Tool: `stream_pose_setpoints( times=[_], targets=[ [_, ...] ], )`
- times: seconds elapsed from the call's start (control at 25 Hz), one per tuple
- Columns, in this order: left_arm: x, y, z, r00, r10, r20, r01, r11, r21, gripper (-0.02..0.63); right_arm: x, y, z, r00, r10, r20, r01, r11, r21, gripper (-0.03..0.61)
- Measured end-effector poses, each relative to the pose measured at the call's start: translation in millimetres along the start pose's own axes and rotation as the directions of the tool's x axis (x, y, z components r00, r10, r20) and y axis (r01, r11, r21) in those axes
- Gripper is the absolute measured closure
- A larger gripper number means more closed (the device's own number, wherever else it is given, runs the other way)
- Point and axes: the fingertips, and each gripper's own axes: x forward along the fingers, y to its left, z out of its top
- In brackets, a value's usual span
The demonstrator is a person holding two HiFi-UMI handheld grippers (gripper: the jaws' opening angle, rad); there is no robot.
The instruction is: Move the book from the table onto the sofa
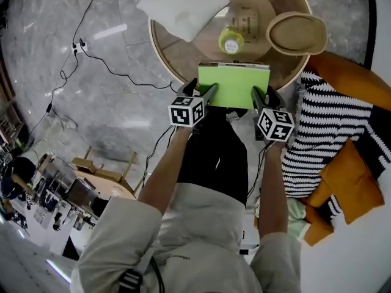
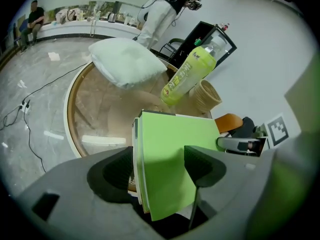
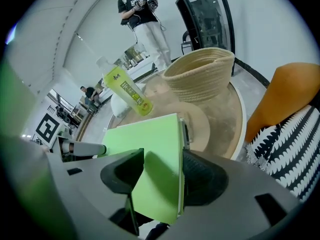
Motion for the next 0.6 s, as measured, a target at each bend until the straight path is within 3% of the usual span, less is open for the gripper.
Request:
stream_pose_setpoints(
  times=[0.36,0.6],
  targets=[
    [7,-9,-2,0.999,0.010,-0.038,-0.009,1.000,0.020,0.331,0,-1,-3,0.998,-0.045,0.036,0.045,0.999,-0.013,0.374],
    [-4,-26,16,1.000,0.006,-0.027,-0.003,0.992,0.130,0.331,-23,1,0,0.988,-0.096,0.121,0.088,0.994,0.069,0.374]
  ],
)
